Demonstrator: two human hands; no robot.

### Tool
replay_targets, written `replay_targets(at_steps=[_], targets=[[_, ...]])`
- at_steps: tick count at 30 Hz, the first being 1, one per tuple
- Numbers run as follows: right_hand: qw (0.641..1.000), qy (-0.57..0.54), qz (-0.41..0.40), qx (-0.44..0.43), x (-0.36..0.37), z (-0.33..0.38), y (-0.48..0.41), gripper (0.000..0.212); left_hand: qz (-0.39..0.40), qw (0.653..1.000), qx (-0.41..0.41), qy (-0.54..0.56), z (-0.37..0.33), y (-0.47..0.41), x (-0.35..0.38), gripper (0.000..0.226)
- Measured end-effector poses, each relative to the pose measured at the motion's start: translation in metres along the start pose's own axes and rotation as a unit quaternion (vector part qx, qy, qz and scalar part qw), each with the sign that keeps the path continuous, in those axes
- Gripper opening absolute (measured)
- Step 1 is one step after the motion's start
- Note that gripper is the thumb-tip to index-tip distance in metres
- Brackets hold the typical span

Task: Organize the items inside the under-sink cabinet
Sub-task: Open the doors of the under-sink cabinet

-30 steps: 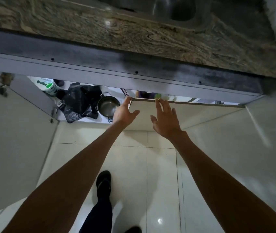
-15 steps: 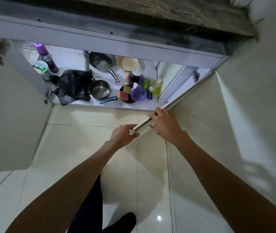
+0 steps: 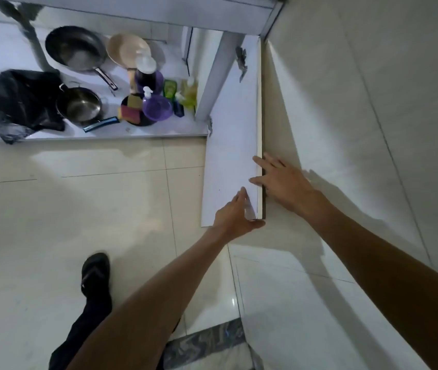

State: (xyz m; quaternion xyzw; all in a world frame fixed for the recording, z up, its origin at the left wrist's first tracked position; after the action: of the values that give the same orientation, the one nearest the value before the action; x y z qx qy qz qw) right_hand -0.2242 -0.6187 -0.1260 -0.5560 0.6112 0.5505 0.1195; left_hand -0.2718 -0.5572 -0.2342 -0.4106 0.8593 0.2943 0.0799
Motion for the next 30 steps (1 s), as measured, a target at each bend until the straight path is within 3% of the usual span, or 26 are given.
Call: replay_targets(at_steps=[5,9,16,24,27,30], targets=[[0.999,0.036,0.02,0.017,0.03,-0.032,0.013,0.047,0.009,1.0,-0.017,0.015,-0.024,-0.028,0.045,0.124],[0.992,0.128,-0.002,-0.008,0.041,-0.044,0.016,0.053,0.019,0.999,-0.014,0.03,-0.035,-0.039,0.062,0.124],[0.993,0.111,-0.002,0.03,0.037,-0.052,0.012,0.052,0.052,0.998,0.01,-0.041,-0.017,-0.039,0.031,0.116],[0.982,-0.144,0.01,0.118,0.006,-0.031,-0.069,0.064,0.011,0.991,-0.032,-0.126,0.059,-0.061,-0.121,0.117],[0.951,-0.275,0.014,0.14,-0.009,-0.003,-0.124,0.065,-0.016,0.99,-0.046,-0.135,0.096,-0.077,-0.187,0.116],[0.898,-0.403,0.005,0.177,-0.026,0.029,-0.192,0.069,-0.041,0.989,-0.058,-0.13,0.14,-0.095,-0.254,0.117]])
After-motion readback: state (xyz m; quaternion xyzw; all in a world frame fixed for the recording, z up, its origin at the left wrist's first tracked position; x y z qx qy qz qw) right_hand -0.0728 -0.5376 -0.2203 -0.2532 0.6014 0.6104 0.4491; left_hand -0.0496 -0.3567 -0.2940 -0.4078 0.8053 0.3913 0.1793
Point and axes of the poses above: each hand's wrist, its own y-axis away from the middle knuckle, its own x-axis out of the palm, z = x × y, the point moved 9 cm from there along -y, towards the middle knuckle, and after that the axes turned 7 degrees about y, right-handed, at the moved point
